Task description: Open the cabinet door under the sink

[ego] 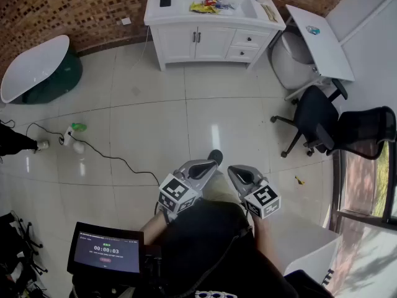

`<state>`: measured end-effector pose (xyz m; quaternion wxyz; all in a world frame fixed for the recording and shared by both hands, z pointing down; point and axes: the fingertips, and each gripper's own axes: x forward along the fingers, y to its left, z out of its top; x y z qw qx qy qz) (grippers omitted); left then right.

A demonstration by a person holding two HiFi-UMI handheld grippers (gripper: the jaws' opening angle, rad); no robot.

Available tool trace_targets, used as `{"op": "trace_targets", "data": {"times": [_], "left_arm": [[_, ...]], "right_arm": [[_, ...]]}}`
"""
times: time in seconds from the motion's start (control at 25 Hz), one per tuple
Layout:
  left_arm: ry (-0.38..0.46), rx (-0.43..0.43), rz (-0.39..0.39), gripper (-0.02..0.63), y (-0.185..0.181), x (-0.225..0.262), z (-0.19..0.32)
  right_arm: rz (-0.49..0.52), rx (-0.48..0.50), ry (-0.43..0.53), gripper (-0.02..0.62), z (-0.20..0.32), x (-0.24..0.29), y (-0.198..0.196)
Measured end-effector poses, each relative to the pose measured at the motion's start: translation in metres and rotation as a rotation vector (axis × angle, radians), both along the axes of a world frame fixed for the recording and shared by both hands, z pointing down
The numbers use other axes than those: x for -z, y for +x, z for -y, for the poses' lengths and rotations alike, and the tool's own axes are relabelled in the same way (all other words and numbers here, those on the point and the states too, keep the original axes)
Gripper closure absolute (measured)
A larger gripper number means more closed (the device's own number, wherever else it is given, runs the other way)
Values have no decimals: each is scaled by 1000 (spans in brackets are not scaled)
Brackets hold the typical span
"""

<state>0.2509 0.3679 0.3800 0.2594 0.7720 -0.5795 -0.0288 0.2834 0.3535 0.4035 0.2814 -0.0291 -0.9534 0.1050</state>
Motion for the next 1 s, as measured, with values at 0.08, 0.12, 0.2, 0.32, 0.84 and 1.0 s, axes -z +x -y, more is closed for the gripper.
{"op": "trace_targets", "data": {"times": [0.08,0.12,0.2,0.32,0.84,1.0], "left_arm": [[4,-7,-3,591,-5,4,13],[5,-8,-3,591,-10,6,21],[5,-2,1,591,-22,6,36],[10,9,3,591,-34,10,65],[-45,74,9,591,-68,11,159],[-73,78,30,591,-81,8,185]], "right_arm": [[-1,-1,13,604,14,5,-8],[2,2,20,604,21,7,-13],[14,14,29,604,35,11,-28],[13,26,24,604,60,11,-41],[54,77,-20,604,173,12,-91],[72,65,-42,604,211,9,-102]]}}
